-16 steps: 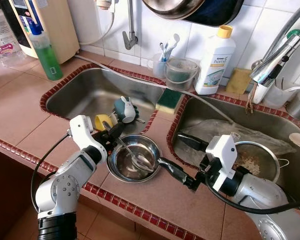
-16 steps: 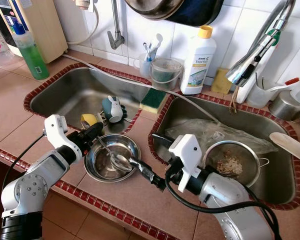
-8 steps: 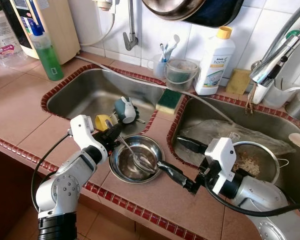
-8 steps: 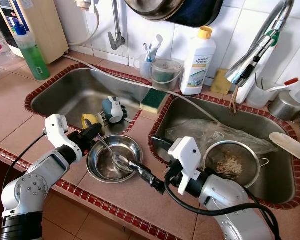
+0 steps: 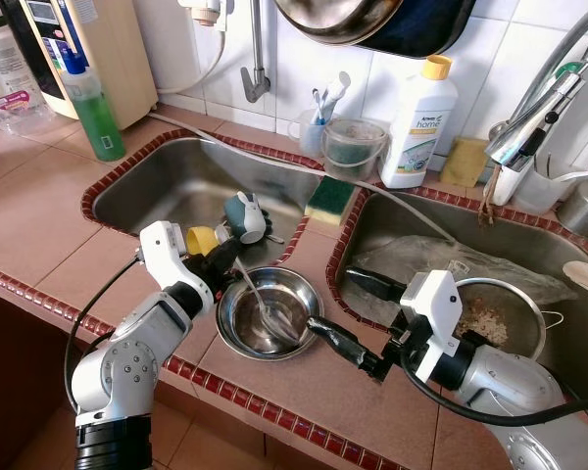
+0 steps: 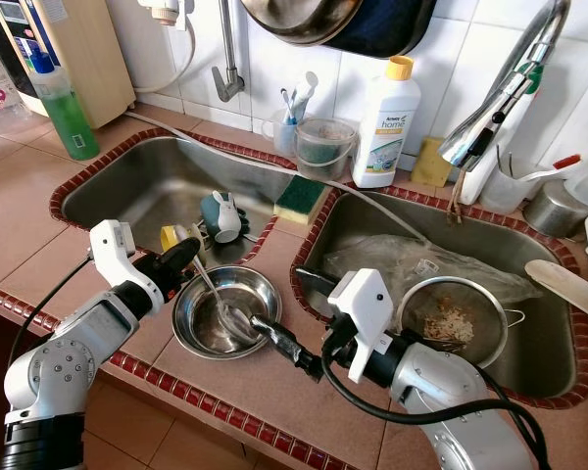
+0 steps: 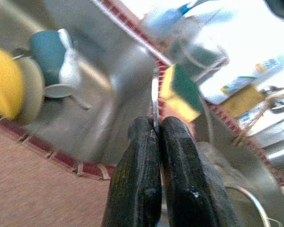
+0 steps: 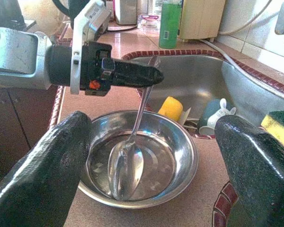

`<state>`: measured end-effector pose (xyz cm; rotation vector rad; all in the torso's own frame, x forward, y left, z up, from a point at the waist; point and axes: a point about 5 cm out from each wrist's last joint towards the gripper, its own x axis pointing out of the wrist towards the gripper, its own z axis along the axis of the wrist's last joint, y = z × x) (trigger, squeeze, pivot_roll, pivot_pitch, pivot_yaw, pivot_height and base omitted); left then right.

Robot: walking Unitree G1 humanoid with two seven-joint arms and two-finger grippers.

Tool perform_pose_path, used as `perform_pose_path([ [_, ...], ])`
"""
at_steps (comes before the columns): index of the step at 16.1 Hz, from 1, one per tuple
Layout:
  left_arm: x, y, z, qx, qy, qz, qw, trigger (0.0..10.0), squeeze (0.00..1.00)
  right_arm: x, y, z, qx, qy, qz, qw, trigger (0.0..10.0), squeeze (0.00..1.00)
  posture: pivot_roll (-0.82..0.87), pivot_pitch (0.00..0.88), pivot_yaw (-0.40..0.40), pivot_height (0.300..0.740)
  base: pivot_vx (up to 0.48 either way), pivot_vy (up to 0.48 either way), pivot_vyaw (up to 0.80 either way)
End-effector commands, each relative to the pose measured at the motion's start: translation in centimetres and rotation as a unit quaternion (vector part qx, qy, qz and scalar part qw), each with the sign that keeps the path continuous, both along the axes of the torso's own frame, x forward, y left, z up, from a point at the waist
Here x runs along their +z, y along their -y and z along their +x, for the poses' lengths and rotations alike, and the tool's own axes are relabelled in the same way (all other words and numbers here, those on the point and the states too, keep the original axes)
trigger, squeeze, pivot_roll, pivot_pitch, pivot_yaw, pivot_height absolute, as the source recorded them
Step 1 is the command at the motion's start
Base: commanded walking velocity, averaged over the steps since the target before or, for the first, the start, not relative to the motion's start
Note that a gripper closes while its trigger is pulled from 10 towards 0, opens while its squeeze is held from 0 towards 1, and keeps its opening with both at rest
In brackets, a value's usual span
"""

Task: Kitchen organization

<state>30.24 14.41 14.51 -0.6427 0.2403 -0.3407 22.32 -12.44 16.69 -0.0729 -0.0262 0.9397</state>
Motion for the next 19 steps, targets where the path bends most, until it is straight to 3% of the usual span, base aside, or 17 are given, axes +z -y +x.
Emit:
perform_pose_path([
  [1,-0.4,-0.2,-0.2,0.006,-0.011,0.014,1.000,0.0,0.00,0.3,-0.2,-0.2,0.008,0.007,-0.004,1.000,10.0,0.00,-0.20,0.067,0.026,0.740,0.000,0.000,0.00],
  [8,0.5,-0.6,0.2,0.018,0.004,0.000,1.000,0.0,0.00,0.3,0.1,0.1,0.003,0.009,-0.007,1.000,10.0,0.00,-0.20,0.070,0.014,0.740,0.000,0.000,0.00],
  [12,4.1,-0.8,0.6,0.006,0.070,0.011,0.997,0.0,0.00,0.6,0.2,0.6,0.000,0.012,-0.005,1.000,10.0,0.00,-0.19,0.069,0.005,0.740,0.000,0.000,0.00],
  [13,4.6,-0.8,0.7,0.005,0.079,0.019,0.997,7.6,0.00,0.6,0.2,0.7,0.000,0.012,-0.004,1.000,10.0,0.00,-0.19,0.068,0.004,0.740,0.000,0.000,0.00],
  [14,5.1,-0.9,0.8,0.004,0.089,0.030,0.996,10.0,0.00,0.7,0.2,0.8,-0.001,0.013,-0.002,1.000,10.0,0.00,-0.19,0.066,0.003,0.740,0.000,0.000,0.00],
  [16,6.8,-1.0,0.8,-0.002,0.113,0.022,0.993,10.0,0.00,1.2,0.4,1.3,-0.013,0.018,0.019,1.000,10.0,0.00,-0.19,0.064,0.004,0.740,0.000,0.000,0.00],
  [19,7.6,-0.9,1.0,-0.003,0.127,0.035,0.991,10.0,0.00,1.7,0.7,1.9,-0.035,0.026,0.038,0.998,10.0,0.00,-0.19,0.053,0.007,0.740,0.000,0.000,0.00],
])
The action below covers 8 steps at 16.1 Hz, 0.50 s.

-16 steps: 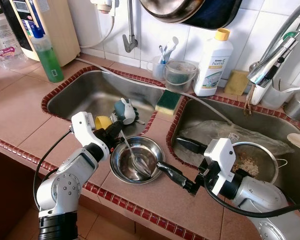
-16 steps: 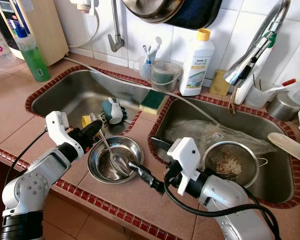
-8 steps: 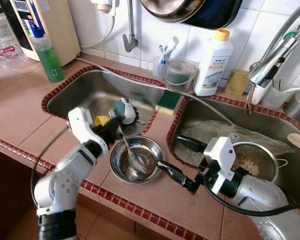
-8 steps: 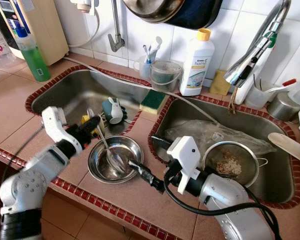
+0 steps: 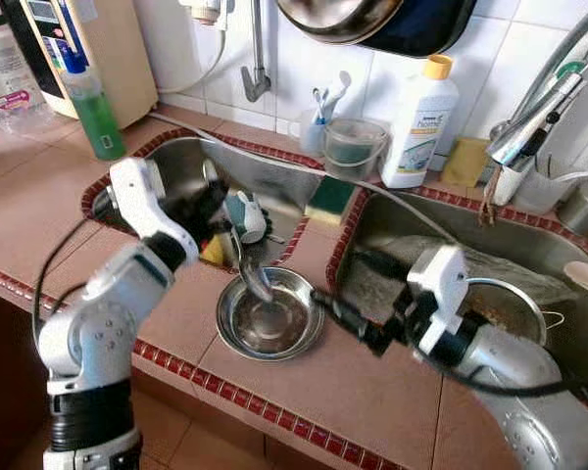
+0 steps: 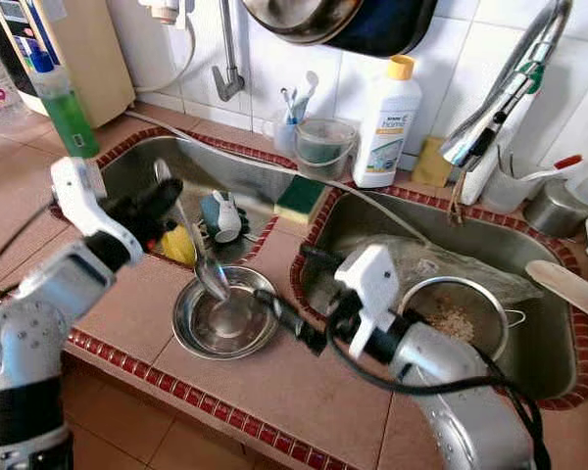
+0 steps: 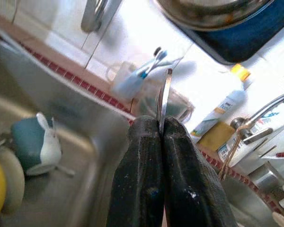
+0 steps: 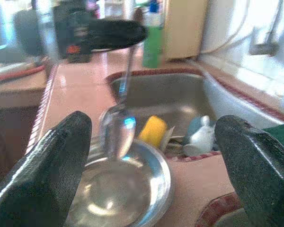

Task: Kitchen organization

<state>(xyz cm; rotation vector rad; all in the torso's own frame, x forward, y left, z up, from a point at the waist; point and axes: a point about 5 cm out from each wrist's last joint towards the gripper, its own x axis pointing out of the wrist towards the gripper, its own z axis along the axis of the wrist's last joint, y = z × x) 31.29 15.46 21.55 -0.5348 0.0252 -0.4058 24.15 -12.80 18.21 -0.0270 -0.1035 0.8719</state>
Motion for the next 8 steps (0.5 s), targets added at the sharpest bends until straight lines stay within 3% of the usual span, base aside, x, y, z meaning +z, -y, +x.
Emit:
perform_pose_path([
  [1,1.1,0.1,0.0,0.003,0.025,0.021,0.999,10.0,0.00,0.5,0.6,0.6,-0.027,0.011,0.014,0.999,10.0,0.00,-0.19,0.051,0.008,0.740,0.000,0.000,0.00],
  [4,2.5,-0.2,0.2,0.034,0.108,0.134,0.985,10.0,0.00,1.4,1.8,2.7,-0.135,0.044,0.055,0.988,10.0,0.00,-0.19,0.045,0.013,0.740,0.000,0.000,0.00],
  [8,3.3,-1.1,0.3,0.067,0.177,0.203,0.961,10.0,0.00,2.6,3.5,4.0,-0.251,0.078,0.102,0.959,10.0,0.00,-0.19,0.042,0.024,0.740,0.000,0.000,0.00],
])
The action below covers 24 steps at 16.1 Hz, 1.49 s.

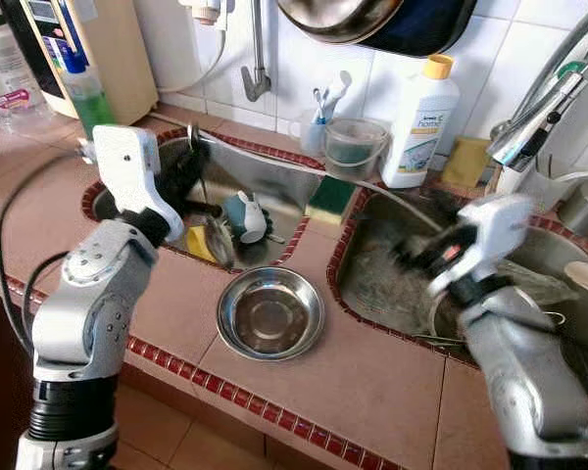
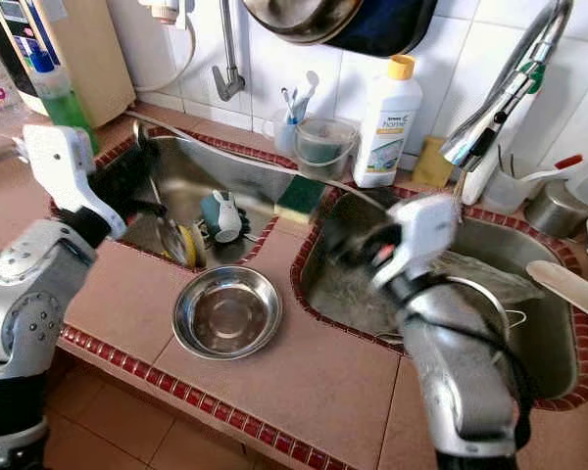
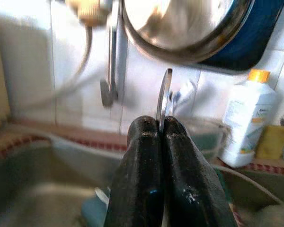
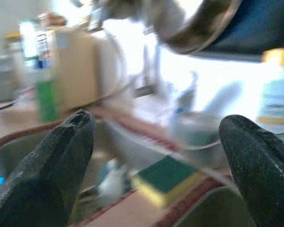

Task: Kitchen organization

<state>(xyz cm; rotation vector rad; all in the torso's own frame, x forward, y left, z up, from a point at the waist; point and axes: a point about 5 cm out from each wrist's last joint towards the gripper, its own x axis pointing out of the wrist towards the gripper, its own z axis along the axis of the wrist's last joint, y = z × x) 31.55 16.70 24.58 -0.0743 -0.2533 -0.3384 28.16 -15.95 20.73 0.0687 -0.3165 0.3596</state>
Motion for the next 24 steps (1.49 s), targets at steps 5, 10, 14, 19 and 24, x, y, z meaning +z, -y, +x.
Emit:
perform_pose_path([
  [5,-1.5,1.5,-0.7,0.005,0.052,0.052,0.997,10.0,0.00,-1.2,0.9,0.9,-0.133,0.017,0.007,0.991,10.0,0.00,-0.19,0.025,0.030,0.740,0.000,0.000,0.00],
  [10,-3.6,1.1,-0.4,0.024,0.020,0.045,0.998,10.0,0.00,-1.9,-0.2,1.3,-0.127,0.011,0.004,0.992,10.0,0.00,-0.17,0.019,0.025,0.740,0.000,0.000,0.00],
  [14,-3.6,0.5,-0.1,0.035,0.019,0.031,0.999,10.0,0.00,-2.0,0.0,1.6,-0.125,0.014,0.003,0.992,10.0,0.00,-0.17,0.009,0.023,0.740,0.000,0.000,0.00],
  [19,-4.2,0.8,0.1,0.035,0.004,0.021,0.999,10.0,0.00,-2.2,-0.4,1.4,-0.115,0.012,0.001,0.993,10.0,0.00,-0.18,0.008,0.023,0.740,0.000,0.253,0.00],
  [24,-4.4,0.9,0.2,0.036,0.001,0.016,0.999,10.0,0.00,-2.3,-0.4,1.3,-0.111,0.011,-0.002,0.994,10.0,0.00,-0.19,0.005,0.023,0.740,0.000,0.330,0.00],
])
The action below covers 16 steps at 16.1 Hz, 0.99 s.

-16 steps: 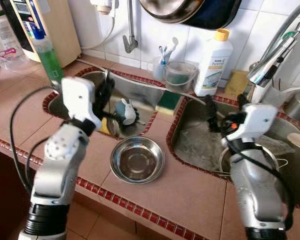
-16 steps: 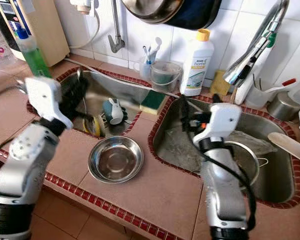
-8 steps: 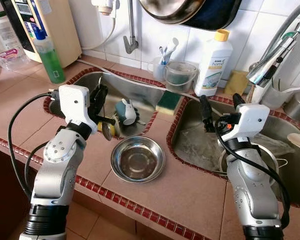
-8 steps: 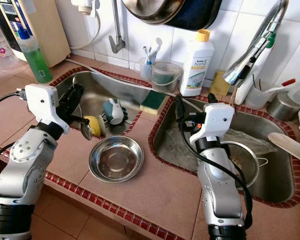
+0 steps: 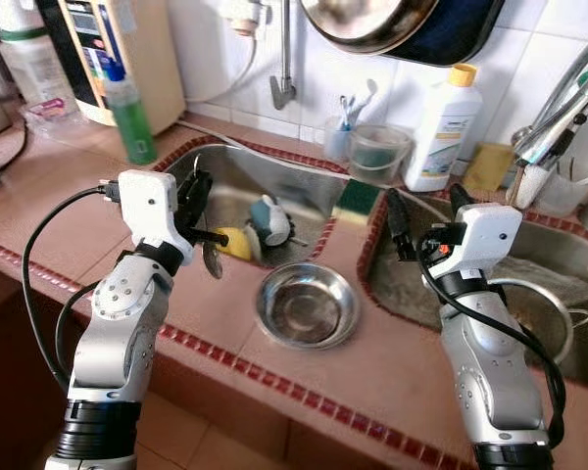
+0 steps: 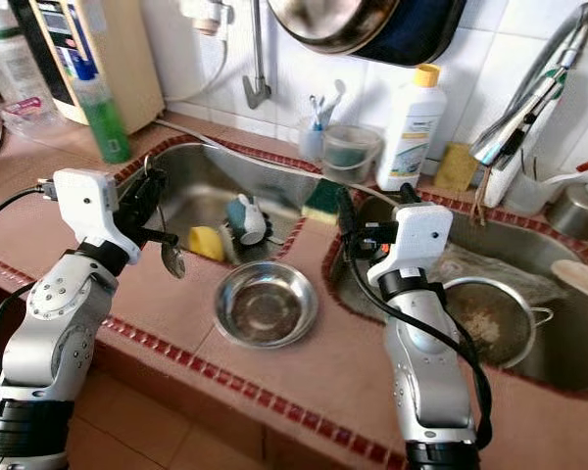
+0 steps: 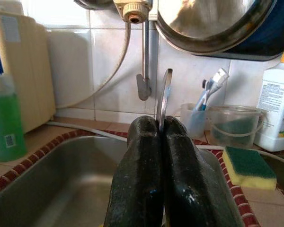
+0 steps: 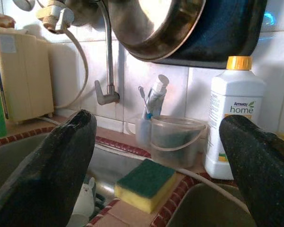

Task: Kitchen organization

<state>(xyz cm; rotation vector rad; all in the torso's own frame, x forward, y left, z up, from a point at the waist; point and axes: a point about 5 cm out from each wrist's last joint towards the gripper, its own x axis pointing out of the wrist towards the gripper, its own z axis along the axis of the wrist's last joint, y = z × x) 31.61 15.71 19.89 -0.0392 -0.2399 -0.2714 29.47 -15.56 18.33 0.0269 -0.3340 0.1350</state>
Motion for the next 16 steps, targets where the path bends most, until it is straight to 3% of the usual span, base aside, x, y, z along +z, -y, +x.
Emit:
perform_pose_path([
  [1,0.41,-0.12,0.19,0.001,0.007,0.002,1.000,10.0,0.00,0.14,-0.05,-0.01,0.003,0.003,0.000,1.000,10.0,0.00,-0.19,0.005,0.023,0.740,0.000,0.334,0.00],
  [16,0.30,0.03,0.09,-0.004,0.003,0.005,1.000,10.0,0.00,0.01,-0.18,-0.13,0.011,-0.001,0.006,1.000,10.0,0.00,-0.18,0.015,0.025,0.740,0.000,0.331,0.00],
])
